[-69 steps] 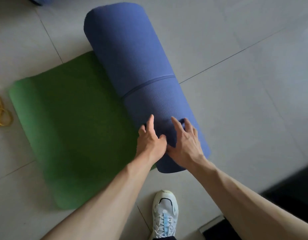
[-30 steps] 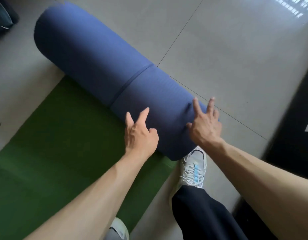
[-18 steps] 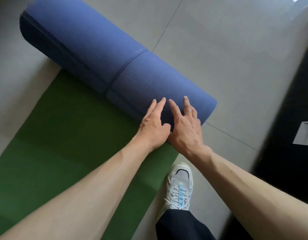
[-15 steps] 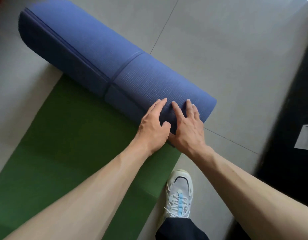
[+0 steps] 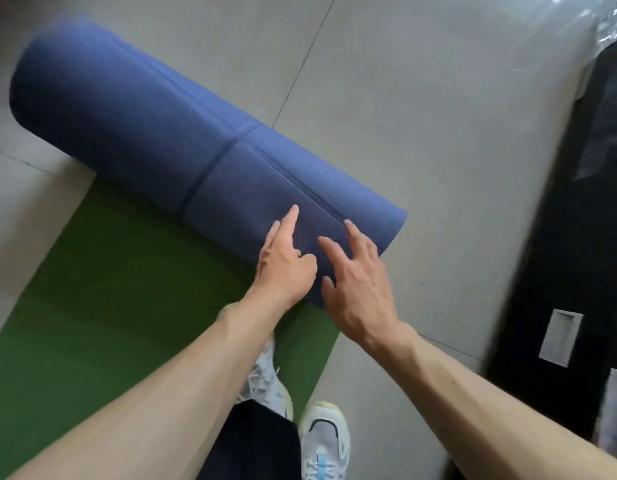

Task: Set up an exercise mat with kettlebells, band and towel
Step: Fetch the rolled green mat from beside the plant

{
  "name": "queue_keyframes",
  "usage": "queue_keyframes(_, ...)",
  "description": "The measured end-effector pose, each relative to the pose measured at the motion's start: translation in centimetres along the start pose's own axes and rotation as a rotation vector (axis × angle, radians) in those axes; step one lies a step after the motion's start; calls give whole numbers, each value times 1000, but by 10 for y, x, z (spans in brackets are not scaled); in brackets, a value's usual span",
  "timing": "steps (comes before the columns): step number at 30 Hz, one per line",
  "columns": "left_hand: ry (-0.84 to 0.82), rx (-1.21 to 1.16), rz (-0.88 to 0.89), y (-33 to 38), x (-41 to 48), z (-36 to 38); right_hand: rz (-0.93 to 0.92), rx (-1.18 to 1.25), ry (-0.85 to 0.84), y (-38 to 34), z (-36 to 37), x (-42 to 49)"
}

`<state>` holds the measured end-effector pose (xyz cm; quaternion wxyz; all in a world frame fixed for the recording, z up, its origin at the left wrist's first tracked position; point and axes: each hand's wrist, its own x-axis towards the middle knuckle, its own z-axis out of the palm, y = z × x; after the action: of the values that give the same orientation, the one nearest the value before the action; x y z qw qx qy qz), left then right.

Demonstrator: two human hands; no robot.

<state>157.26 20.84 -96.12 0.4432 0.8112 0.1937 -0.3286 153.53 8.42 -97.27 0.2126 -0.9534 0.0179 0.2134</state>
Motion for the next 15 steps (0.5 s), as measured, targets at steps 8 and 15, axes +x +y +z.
queue_keyframes(8, 102, 4, 203, 47, 46, -17, 243, -108, -143, 17, -27, 89)
queue_keyframes(15, -102, 21, -96, 68, 88, -42, 319, -51, -16, 0, -97, 154)
